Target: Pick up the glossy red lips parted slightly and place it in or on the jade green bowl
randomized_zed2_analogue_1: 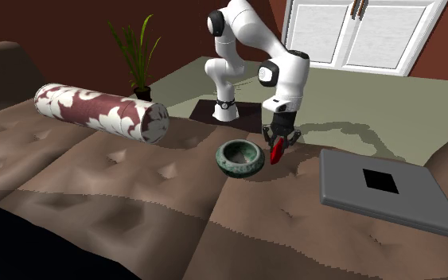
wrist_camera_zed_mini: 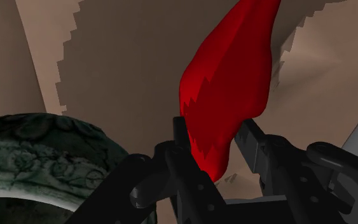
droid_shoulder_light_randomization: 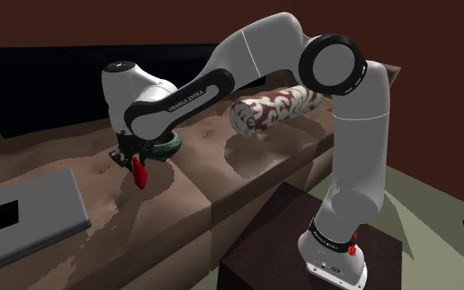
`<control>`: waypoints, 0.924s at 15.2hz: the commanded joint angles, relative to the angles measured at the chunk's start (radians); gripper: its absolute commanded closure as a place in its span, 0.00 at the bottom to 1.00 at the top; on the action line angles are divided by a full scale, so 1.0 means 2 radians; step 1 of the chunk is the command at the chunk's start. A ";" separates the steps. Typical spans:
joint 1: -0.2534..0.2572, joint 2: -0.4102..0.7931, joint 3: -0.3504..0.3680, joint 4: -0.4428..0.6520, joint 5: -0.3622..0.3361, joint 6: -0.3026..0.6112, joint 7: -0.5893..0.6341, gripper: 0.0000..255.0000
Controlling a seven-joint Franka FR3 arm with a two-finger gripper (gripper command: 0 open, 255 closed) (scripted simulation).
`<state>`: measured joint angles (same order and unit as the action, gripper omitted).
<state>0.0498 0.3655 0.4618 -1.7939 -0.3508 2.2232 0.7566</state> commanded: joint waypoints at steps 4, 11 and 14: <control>0.000 0.000 0.000 0.000 0.000 0.000 0.000 1.00; -0.002 -0.009 0.003 0.009 0.007 -0.016 -0.006 1.00; -0.003 -0.016 0.006 0.018 0.014 -0.033 -0.012 1.00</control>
<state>0.0455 0.3384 0.4714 -1.7639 -0.3285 2.1696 0.7385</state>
